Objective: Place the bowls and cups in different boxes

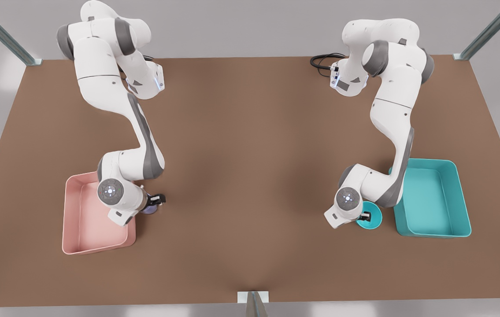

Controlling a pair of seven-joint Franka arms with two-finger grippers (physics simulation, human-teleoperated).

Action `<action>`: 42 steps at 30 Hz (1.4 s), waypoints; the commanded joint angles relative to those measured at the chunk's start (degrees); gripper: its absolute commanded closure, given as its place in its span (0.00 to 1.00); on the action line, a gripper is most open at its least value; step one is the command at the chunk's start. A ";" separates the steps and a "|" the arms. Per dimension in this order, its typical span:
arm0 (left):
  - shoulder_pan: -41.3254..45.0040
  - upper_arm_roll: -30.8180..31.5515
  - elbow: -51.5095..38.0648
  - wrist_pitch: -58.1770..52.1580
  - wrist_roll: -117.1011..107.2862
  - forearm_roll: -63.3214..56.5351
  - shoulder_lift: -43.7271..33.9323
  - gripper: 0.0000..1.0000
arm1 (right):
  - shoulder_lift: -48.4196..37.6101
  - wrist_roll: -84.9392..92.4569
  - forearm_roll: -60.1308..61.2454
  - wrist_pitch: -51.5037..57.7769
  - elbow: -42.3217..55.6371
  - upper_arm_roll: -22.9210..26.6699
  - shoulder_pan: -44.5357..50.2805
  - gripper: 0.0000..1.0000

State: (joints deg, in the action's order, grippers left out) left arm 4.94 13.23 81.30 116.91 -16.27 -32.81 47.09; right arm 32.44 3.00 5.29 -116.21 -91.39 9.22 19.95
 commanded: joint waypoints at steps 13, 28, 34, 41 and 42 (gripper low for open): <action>-0.98 -1.37 0.08 3.33 -9.92 0.55 2.48 0.51 | -0.27 2.01 -0.46 -4.72 -6.26 0.01 0.79 0.00; -4.94 -1.63 0.08 -8.01 -10.98 5.21 -11.75 0.79 | 4.39 1.93 -0.63 -6.57 -5.73 0.10 0.88 0.56; -15.66 -1.54 3.16 -6.52 -5.62 5.56 -12.90 0.79 | 4.56 2.19 -0.63 -6.39 -4.77 0.10 0.26 0.79; -20.85 -1.63 7.46 2.10 -5.53 4.95 -10.35 0.79 | -2.99 5.61 0.25 -5.16 0.42 -0.08 0.44 0.79; -20.94 -1.63 7.46 2.10 -5.53 4.94 -10.35 0.79 | -5.19 6.93 0.07 -4.11 0.77 0.27 0.17 0.79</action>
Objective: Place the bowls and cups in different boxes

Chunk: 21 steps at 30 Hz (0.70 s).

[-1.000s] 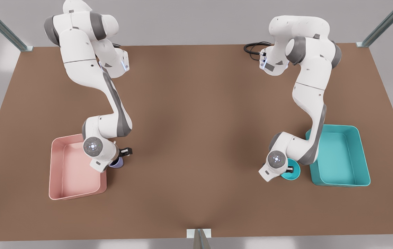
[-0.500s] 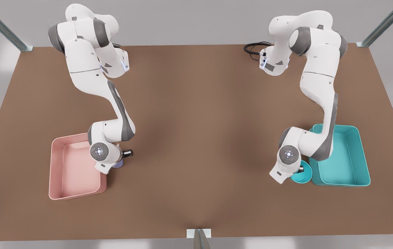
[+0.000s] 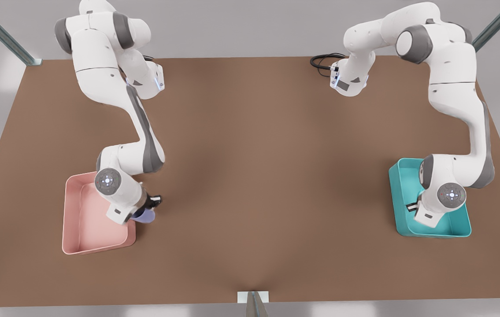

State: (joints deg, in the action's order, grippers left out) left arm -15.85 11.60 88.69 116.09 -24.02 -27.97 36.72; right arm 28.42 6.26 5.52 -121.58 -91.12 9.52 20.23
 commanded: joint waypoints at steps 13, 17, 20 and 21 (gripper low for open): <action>-2.52 -2.81 4.65 11.61 2.48 -0.15 3.54 0.30 | 6.82 19.93 -3.50 4.86 0.33 9.20 -7.31 0.79; -3.05 -3.34 4.47 11.09 5.03 -0.15 2.75 0.00 | 10.34 19.93 -2.27 3.45 2.00 9.20 -7.75 0.79; -2.88 -1.49 4.03 -0.16 5.03 0.20 -4.55 0.00 | 10.60 19.93 -2.27 2.93 2.00 9.12 -7.75 0.79; -2.79 -0.70 3.94 -1.83 5.03 0.29 -6.04 0.00 | 10.69 19.93 -2.27 2.75 2.00 9.12 -7.75 0.61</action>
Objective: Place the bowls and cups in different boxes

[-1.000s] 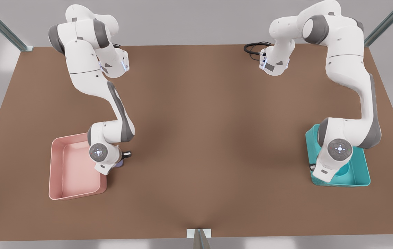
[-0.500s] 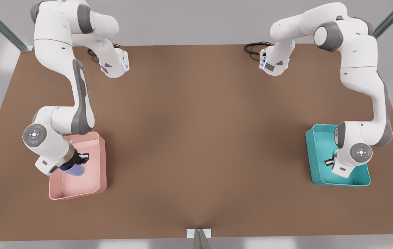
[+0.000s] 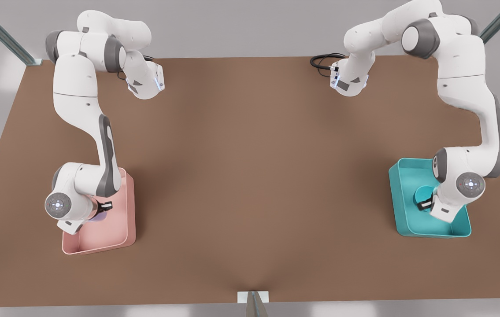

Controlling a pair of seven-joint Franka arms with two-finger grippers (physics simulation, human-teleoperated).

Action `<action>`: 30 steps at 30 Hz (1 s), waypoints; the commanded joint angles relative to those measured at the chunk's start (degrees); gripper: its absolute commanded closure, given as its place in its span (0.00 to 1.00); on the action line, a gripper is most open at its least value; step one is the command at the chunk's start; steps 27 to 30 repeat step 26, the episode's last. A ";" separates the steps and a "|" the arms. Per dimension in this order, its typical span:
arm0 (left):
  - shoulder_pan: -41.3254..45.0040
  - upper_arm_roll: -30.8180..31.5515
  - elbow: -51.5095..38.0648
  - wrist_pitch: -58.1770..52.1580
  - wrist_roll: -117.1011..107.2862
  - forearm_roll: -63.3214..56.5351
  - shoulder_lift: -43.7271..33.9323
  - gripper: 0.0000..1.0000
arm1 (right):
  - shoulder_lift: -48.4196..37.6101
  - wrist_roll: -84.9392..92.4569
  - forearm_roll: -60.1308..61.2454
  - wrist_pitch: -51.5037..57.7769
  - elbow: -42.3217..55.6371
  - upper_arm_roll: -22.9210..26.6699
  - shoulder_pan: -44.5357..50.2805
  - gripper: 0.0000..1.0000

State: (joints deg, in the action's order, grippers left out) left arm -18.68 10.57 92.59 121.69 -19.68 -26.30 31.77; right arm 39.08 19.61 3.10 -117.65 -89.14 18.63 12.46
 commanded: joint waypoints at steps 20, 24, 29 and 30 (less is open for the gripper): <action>14.73 5.25 -16.92 -41.27 13.27 20.33 -13.93 0.00 | -26.94 -10.56 -5.30 45.23 11.54 -12.82 -6.91 0.00; 14.73 5.25 -16.83 -41.36 13.27 20.50 -13.75 0.00 | -31.34 -10.64 -3.63 41.10 5.99 -14.50 -9.38 0.00; 14.73 5.25 -16.75 -41.36 13.27 20.50 -13.75 0.00 | -31.43 -10.64 -3.63 41.10 5.99 -14.50 -9.56 0.00; 14.73 5.25 -16.75 -41.36 13.27 20.50 -13.75 0.00 | -31.43 -10.64 -3.63 41.10 5.99 -14.50 -9.56 0.00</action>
